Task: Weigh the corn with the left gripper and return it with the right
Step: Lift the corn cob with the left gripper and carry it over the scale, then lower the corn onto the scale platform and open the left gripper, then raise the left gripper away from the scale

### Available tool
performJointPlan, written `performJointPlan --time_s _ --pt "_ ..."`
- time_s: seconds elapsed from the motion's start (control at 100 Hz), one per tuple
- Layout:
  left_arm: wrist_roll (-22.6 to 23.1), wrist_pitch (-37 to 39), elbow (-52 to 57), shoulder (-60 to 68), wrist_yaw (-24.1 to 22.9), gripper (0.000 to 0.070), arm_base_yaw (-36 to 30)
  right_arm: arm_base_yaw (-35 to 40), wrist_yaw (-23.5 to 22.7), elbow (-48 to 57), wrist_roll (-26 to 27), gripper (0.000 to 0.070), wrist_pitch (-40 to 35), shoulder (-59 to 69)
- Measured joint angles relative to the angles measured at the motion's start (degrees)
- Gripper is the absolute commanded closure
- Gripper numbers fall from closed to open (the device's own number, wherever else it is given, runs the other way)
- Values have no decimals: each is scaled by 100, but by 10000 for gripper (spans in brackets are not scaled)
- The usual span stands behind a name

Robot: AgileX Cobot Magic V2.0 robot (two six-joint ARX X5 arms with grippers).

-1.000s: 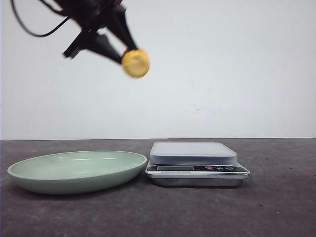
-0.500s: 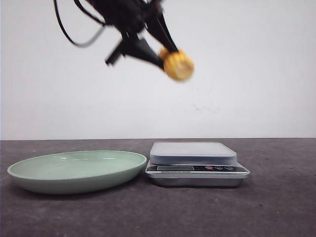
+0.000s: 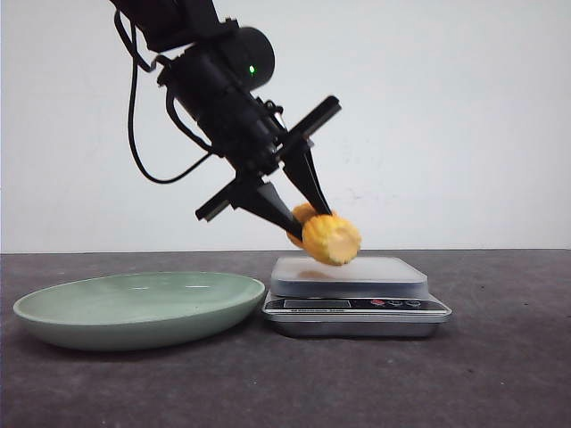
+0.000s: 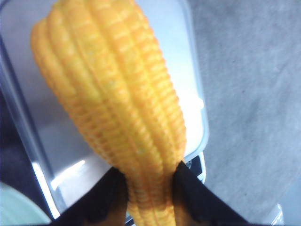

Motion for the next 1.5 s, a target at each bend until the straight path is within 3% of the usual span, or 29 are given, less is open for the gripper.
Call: performJointPlan --time_s 0.24,0.61,0.68,0.88,1.05,1.42,1.5 --pt "0 -15 15 83 -138 685 -72 0 0 0 2 158 -293 0" --pt "0 -22 24 85 -219 257 -98 0 2 0 4 158 -306 0" --pt "0 -37 24 109 -227 221 -101 0 2 0 7 158 -306 0" --pt "7 -98 44 131 -214 209 -107 0 2 0 7 158 -306 0" --pt "15 -166 74 109 -192 0 -114 0 2 0 4 158 -332 0" --pt "369 -1451 1064 85 -433 0 -116 0 2 0 4 158 -398 0" --pt "514 -1952 1626 85 -636 169 -107 0 2 0 2 158 -415 0"
